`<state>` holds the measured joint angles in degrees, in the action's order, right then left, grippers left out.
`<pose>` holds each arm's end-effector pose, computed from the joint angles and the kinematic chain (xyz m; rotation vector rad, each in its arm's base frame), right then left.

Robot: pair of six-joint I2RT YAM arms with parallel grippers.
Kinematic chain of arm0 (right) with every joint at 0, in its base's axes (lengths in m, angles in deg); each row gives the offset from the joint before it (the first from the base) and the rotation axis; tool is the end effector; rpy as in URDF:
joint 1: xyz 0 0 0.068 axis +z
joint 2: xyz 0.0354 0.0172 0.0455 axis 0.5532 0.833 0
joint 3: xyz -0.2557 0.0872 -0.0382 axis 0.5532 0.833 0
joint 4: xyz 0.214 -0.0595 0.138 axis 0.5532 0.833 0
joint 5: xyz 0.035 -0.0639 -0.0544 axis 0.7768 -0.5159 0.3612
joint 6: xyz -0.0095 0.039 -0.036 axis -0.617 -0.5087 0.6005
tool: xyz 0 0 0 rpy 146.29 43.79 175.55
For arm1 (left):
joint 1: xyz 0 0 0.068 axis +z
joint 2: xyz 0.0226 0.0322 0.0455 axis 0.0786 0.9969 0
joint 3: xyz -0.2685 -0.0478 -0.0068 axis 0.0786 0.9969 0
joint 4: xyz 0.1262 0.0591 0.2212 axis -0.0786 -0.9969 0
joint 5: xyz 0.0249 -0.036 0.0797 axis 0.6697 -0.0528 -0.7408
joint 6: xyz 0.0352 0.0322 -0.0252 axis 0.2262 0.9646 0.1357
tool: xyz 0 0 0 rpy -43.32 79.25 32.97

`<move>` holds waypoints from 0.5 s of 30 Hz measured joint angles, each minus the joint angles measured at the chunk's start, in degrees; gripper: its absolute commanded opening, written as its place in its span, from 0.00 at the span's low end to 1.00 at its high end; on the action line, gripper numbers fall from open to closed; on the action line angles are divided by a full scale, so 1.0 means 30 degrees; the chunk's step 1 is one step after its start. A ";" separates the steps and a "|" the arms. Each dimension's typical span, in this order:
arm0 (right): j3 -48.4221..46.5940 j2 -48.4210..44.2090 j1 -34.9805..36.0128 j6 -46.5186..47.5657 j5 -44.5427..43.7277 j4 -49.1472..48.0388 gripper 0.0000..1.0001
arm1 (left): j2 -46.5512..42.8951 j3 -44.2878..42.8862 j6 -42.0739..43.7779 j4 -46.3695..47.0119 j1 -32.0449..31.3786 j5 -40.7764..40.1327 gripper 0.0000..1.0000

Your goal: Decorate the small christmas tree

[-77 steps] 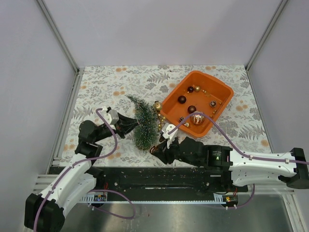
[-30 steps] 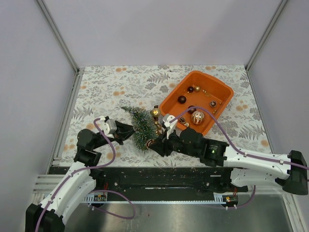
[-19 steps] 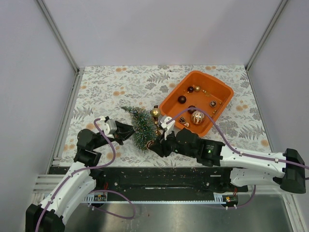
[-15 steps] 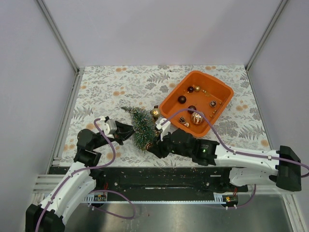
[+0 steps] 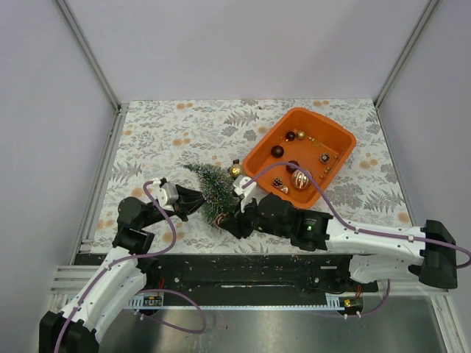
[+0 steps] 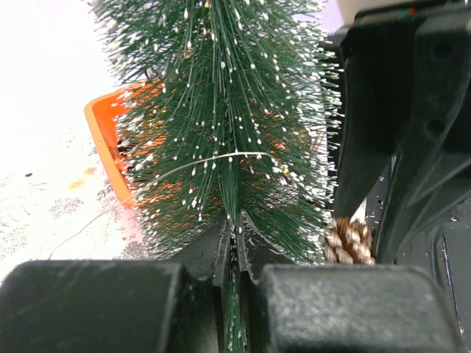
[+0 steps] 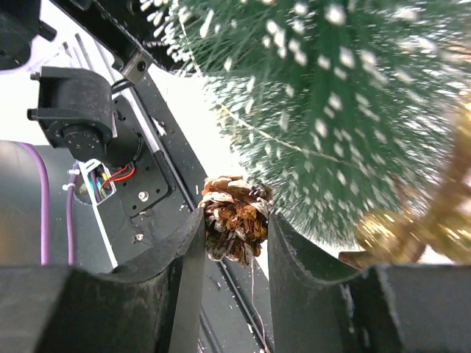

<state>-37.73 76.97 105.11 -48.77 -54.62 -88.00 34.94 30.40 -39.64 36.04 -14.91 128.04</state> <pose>0.0907 0.2623 0.2951 -0.9014 1.8263 0.9212 0.1286 -0.0741 0.2628 0.9022 1.1907 -0.9332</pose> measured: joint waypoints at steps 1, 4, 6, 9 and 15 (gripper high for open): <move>0.0240 -0.0481 0.0015 -0.0007 -0.0284 -0.0160 0.11 | -0.0036 0.0036 0.0007 -0.0015 0.0000 -0.0007 0.09; 0.1100 -0.2178 0.0029 -0.0029 -0.1246 -0.0481 0.11 | -0.0044 0.0051 0.0015 -0.0029 0.0000 0.0000 0.09; 0.1734 -0.3344 0.0029 -0.0109 -0.1872 -0.0699 0.11 | -0.0073 0.0080 0.0015 -0.0029 0.0000 0.0022 0.09; 0.2193 -0.3949 0.0029 -0.0350 -0.2229 -0.0729 0.11 | -0.0138 0.0102 0.0015 -0.0066 0.0000 0.0036 0.08; 0.2331 -0.2018 0.0044 -0.0882 -0.1843 -0.0933 0.11 | -0.0138 0.0109 0.0015 -0.0080 0.0000 0.0051 0.09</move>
<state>-30.74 70.92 105.24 -51.41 -60.15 -90.79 34.52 30.73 -39.60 35.80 -14.91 128.19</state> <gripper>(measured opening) 0.406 0.083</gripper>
